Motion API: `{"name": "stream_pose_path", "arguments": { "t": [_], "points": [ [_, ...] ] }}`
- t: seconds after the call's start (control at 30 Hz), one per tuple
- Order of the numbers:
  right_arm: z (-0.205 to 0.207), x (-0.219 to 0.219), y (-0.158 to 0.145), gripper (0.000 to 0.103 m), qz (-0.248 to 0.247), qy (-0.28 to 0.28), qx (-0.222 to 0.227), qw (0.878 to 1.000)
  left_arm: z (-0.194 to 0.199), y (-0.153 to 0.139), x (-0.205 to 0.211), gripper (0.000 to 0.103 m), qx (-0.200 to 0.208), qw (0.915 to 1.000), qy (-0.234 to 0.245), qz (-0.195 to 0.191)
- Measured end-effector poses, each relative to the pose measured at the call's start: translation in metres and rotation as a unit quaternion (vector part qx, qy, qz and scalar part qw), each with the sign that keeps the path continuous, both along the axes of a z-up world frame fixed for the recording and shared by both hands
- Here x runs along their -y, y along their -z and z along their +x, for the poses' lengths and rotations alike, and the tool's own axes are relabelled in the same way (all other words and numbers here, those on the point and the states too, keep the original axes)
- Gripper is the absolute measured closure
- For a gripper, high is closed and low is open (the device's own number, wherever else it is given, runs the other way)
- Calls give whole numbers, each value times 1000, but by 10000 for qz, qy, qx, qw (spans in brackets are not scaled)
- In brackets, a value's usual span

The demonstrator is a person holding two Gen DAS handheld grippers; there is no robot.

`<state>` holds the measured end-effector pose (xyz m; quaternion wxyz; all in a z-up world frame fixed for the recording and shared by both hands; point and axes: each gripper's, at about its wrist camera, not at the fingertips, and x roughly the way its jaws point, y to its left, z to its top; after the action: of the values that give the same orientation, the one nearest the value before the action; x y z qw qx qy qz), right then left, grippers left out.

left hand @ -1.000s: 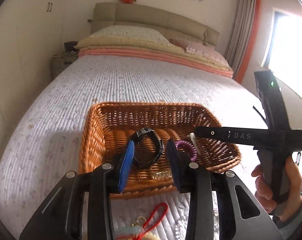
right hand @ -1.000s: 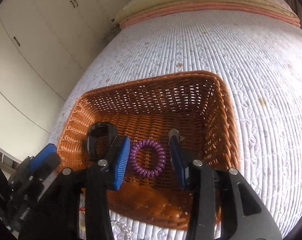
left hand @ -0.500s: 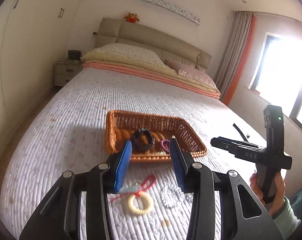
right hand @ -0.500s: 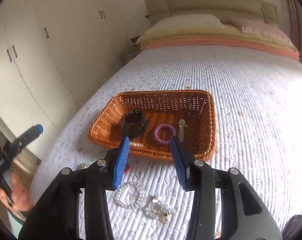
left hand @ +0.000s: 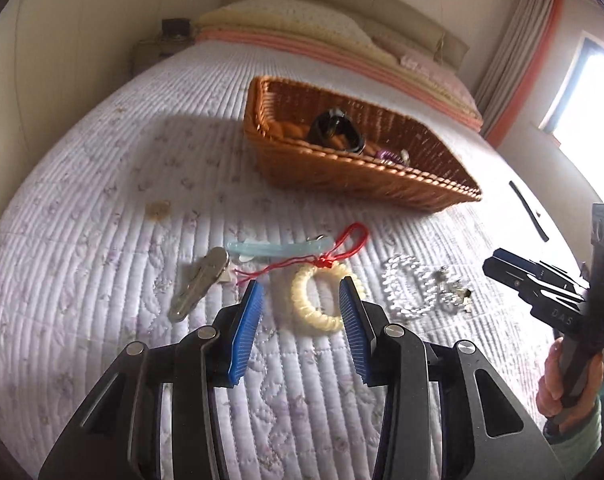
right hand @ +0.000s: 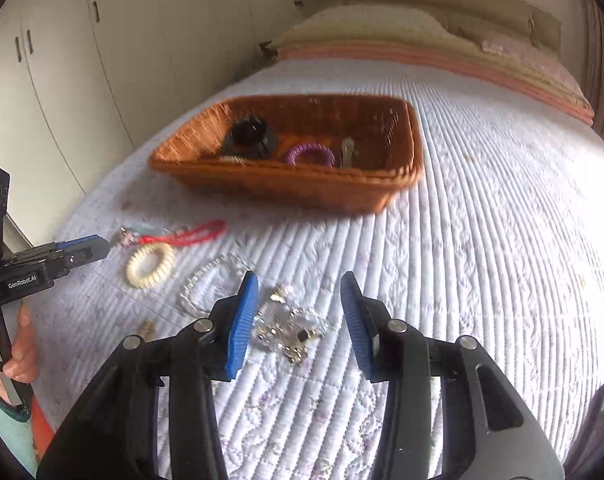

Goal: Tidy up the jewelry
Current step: 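Grasp the cream coil hair tie with the left tool while the right tool grasps small silver jewelry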

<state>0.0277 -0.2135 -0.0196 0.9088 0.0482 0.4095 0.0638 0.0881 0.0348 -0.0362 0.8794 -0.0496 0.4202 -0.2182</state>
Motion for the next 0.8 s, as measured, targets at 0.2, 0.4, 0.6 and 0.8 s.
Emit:
{"name": "stream_pose_path", "arguments": {
  "t": [0.2, 0.4, 0.6, 0.8],
  "points": [
    [13, 1, 28, 63, 7, -50, -370, 9993, 16, 18, 11, 64, -115, 9993, -108, 340],
    [14, -9, 44, 63, -211, -129, -436, 9987, 14, 24, 18, 65, -89, 9978, -184, 626],
    [6, -17, 45, 86, -518, -78, -342, 9980, 11, 24, 23, 76, 16, 9961, -282, 833],
    [-10, -9, 35, 91, -307, 1, -154, 9994, 4, 23, 20, 94, 87, 9969, -278, 725]
  ]
}}
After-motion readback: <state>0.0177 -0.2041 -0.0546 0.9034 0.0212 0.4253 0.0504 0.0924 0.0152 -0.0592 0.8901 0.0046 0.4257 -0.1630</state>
